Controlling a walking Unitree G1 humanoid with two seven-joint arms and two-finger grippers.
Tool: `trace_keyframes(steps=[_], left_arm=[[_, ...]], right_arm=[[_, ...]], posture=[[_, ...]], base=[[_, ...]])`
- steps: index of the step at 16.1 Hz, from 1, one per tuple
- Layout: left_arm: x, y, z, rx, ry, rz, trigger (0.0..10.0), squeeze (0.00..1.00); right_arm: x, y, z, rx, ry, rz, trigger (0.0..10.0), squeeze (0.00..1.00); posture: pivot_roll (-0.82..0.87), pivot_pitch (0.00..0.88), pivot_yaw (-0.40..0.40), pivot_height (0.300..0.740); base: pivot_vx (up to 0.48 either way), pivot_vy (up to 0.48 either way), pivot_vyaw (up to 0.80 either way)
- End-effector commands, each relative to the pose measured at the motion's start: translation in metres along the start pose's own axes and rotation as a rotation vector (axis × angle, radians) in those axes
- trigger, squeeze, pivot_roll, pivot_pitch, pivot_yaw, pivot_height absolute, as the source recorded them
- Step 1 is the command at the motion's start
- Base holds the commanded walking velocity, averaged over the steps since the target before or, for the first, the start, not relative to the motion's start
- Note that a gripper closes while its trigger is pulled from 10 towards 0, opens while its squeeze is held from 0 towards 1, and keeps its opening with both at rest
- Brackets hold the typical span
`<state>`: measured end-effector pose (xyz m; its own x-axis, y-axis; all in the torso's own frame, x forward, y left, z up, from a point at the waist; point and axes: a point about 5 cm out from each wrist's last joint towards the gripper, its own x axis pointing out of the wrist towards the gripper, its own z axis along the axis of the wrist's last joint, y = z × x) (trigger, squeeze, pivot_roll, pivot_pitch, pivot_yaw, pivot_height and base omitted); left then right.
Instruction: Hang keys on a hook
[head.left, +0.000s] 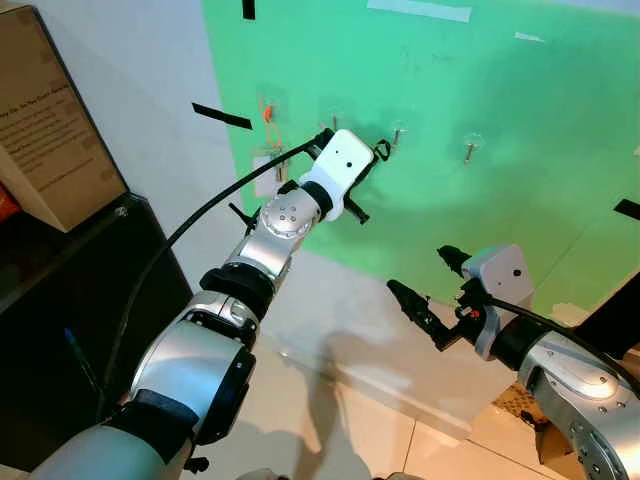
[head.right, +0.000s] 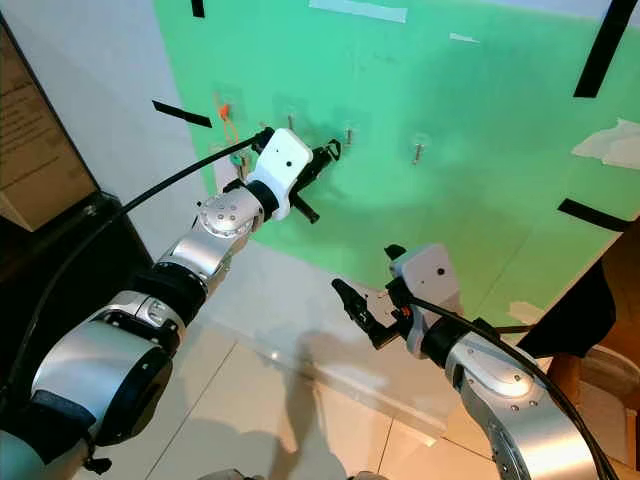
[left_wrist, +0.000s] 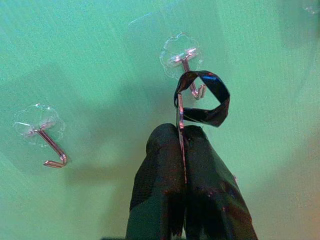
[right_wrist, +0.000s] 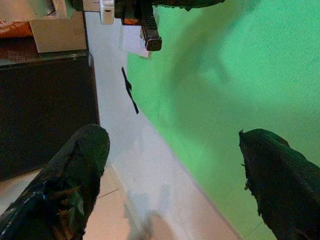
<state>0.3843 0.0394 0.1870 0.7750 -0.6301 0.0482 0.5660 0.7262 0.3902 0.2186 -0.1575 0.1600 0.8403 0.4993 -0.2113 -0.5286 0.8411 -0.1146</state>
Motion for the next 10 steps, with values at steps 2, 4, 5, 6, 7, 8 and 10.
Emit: trace_keyframes(steps=[2,4,5,6,7,8,10], left_arm=[[0.0047,0.0054,0.0117,0.012,-0.029,0.014,10.0,0.00],[0.0070,0.0056,0.0130,0.010,-0.019,0.020,10.0,0.00],[0.0085,0.0048,0.0135,0.006,-0.010,0.018,10.0,0.00],[0.0097,0.0044,0.0139,0.003,-0.003,0.017,10.0,0.00],[0.0107,0.0041,0.0142,0.001,0.004,0.016,10.0,0.00],[0.0119,0.0038,0.0144,-0.008,0.013,0.014,10.0,0.00],[0.0131,0.0036,0.0139,-0.018,0.028,0.015,10.0,0.00]], right_arm=[[-0.0020,0.0007,0.0073,-0.008,-0.024,0.018,10.0,0.00],[-0.0017,0.0010,0.0084,-0.008,-0.027,0.022,10.0,0.00],[-0.0013,0.0010,0.0091,-0.008,-0.029,0.022,10.0,0.00],[-0.0006,0.0010,0.0097,-0.009,-0.032,0.021,10.0,0.00],[0.0000,0.0007,0.0103,-0.011,-0.034,0.017,10.0,0.00],[0.0007,0.0005,0.0109,-0.011,-0.038,0.012,10.0,0.00],[0.0012,0.0005,0.0114,-0.011,-0.040,0.009,10.0,0.00]], posture=[[-0.20,0.000,0.027,0.740],[-0.20,0.000,0.029,0.740],[-0.20,0.000,0.029,0.740],[-0.20,0.000,0.031,0.740],[-0.21,0.000,0.032,0.740],[-0.21,0.000,0.034,0.740],[-0.21,0.000,0.037,0.740]], base=[[0.000,0.000,0.00],[0.000,0.000,0.00],[0.000,0.000,0.00],[0.000,0.000,0.00],[0.000,0.000,0.00],[0.000,0.000,0.00],[0.000,0.000,0.00]])
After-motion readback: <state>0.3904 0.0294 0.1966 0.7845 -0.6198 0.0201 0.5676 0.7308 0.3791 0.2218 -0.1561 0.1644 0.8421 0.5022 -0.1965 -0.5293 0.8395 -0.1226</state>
